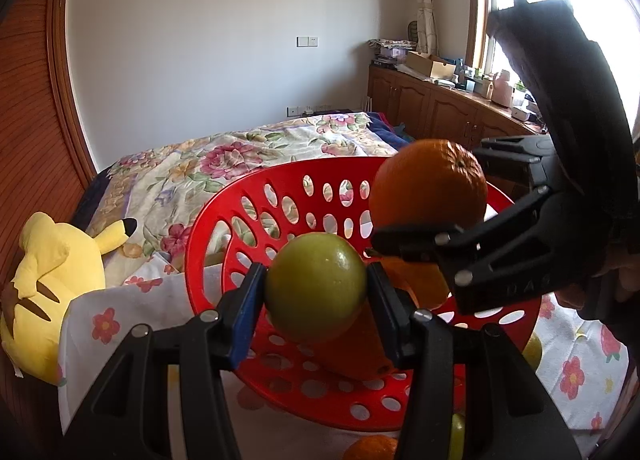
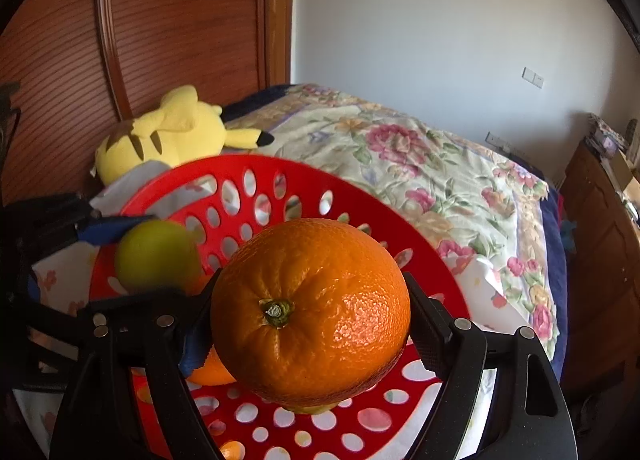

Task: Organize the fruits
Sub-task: 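Carry the green apple and orange with both tools over the red basket, then open both tools to release the apple and orange into the basket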

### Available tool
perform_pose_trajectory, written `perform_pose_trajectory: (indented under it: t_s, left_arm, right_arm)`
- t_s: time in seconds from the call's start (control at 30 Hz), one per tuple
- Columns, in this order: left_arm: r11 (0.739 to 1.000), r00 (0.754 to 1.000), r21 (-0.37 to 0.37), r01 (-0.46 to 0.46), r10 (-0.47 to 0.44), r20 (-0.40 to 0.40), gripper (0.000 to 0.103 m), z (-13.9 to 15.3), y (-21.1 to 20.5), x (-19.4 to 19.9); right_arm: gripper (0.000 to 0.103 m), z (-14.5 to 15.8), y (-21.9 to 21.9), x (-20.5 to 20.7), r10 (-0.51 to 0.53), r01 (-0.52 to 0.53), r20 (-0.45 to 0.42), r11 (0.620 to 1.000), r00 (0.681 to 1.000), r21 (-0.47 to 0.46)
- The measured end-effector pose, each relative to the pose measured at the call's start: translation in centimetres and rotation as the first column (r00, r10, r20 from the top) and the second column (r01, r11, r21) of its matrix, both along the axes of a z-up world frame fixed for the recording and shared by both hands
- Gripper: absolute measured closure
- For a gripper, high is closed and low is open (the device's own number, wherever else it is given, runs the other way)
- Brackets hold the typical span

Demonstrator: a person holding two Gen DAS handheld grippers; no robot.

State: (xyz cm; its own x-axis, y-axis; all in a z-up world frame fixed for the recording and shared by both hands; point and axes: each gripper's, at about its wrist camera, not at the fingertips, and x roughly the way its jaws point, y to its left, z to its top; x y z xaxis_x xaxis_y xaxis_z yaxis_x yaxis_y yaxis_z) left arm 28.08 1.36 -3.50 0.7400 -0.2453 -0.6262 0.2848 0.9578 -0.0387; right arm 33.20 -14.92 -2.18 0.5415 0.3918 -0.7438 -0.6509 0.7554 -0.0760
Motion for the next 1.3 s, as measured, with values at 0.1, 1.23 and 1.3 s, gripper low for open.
perform_pose_trajectory:
  t_s: [0.1,1.23,1.3]
  left_arm:
    - [1.0,1.0,0.0,0.0,0.0,0.0,0.053,-0.1,0.1,0.1]
    - [0.999,0.999,-0.029,-0.034,0.035,0.02,0.045,1.0,0.5,-2.1]
    - [0.999,0.999,-0.031,-0.032,0.033,0.03,0.044,1.3,0.4,-3.2]
  right_arm:
    - [0.019,-0.5,0.1,0.2,0.003,-0.003,-0.023,1.0,1.0,-0.011]
    - [0.016,1.1,-5.7,-4.6,-0.118,0.112,0.02,0.976,0.993,0.184]
    - [0.016,1.6,-6.1,-5.6,-0.125,0.117,0.033,0.973,0.992,0.198]
